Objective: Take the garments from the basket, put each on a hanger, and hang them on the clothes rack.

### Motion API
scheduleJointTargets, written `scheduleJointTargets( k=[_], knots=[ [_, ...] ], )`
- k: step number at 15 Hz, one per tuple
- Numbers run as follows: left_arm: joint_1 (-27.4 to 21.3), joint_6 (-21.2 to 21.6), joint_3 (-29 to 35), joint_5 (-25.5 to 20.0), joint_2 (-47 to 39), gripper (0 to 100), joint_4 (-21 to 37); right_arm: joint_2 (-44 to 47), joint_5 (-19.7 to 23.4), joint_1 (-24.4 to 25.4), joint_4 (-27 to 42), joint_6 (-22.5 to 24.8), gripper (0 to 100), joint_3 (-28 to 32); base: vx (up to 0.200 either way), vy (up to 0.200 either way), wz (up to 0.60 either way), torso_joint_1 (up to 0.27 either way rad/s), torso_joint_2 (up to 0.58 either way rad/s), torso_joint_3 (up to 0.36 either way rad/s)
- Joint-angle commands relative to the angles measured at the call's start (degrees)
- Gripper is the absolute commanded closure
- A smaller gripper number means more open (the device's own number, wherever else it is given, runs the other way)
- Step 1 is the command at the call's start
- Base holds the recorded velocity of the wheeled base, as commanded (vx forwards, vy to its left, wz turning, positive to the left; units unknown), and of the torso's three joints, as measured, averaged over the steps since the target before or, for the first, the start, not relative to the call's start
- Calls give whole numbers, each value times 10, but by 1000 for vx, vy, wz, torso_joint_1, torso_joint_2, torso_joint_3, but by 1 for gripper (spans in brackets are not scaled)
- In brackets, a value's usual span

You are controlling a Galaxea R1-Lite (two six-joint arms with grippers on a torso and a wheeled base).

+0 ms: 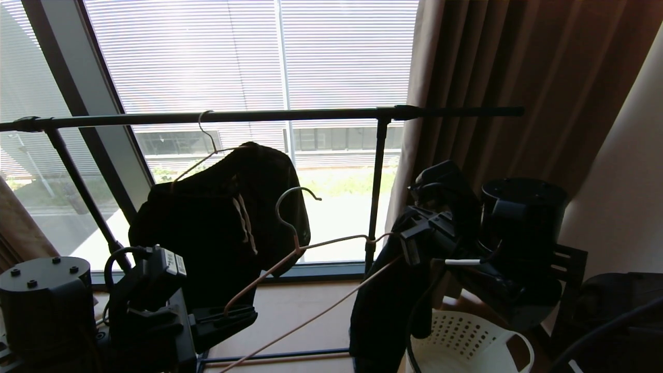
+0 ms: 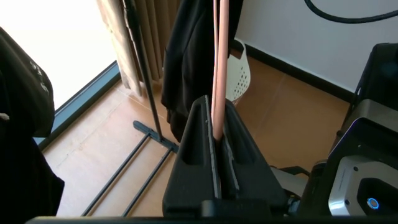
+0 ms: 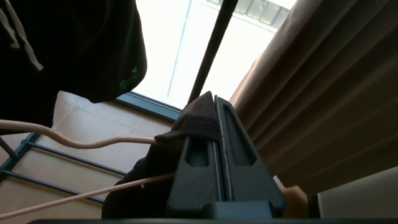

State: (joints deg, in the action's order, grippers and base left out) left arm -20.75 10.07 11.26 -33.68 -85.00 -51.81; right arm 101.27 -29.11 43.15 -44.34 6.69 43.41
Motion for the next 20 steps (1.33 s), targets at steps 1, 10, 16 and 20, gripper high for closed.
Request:
scheduleJointTargets(
  k=[1,10,16,20],
  knots=[
    [-3,0,-1,0,1,100,0,1,1,11,-2,-2,100,0,0,0,0,0,0,0],
    [-35,0,-11,-4,8,100,0,5,5,62,-68,-15,100,-22,0,0,0,0,0,0],
    [-44,1,-21,-14,10,100,0,0,5,87,-109,-15,100,-33,0,0,0,0,0,0],
    [-43,0,-16,-46,15,100,0,-16,39,83,-142,39,100,-28,0,0,0,0,0,0]
  ],
)
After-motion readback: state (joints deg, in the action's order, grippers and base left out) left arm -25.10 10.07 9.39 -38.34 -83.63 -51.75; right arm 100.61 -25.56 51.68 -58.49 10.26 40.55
